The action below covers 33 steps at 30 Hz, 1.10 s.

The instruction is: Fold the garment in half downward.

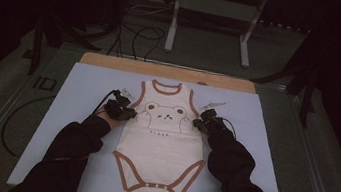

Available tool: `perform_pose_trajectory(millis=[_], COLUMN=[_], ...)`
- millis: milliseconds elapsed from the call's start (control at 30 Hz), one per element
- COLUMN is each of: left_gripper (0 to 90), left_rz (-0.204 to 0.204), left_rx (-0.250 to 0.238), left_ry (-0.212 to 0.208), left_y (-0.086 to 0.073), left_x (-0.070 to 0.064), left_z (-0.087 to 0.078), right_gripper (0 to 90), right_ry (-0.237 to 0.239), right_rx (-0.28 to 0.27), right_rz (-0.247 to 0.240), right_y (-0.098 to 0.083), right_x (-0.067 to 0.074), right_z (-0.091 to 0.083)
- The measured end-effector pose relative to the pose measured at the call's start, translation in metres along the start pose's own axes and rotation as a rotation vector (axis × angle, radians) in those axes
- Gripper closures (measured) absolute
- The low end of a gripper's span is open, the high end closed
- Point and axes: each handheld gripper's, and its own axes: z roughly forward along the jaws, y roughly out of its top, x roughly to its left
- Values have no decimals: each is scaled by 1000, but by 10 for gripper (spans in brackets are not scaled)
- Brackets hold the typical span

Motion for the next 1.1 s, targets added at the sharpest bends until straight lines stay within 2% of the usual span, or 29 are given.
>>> perform_pose_trajectory(millis=[100,200,333,467,500,733,933,1100], left_gripper=[888,894,897,897,897,897,897,897], left_rz=[23,25,15,16,28,40,43,69], left_rx=[18,18,7,-5,-11,-20,-32,-35], left_ry=[6,8,13,7,13,5,-18,-33], left_y=[3,3,3,5,6,7,5,3], left_x=[-3,-4,-4,-5,-6,-8,-9,-15], left_z=[0,0,-3,-9,-12,-21,-30,-41], right_gripper=[889,893,897,897,897,897,897,897], right_ry=[-4,-6,-12,-4,-2,-1,12,15], right_rx=[3,5,3,-13,-21,-38,-51,-60], right_rz=[-17,-19,-22,-19,-21,-38,-70,-83], right_y=[1,1,1,2,3,5,6,6], right_x=[1,1,2,1,2,4,11,15], right_z=[0,0,-1,-7,-10,-20,-34,-42])
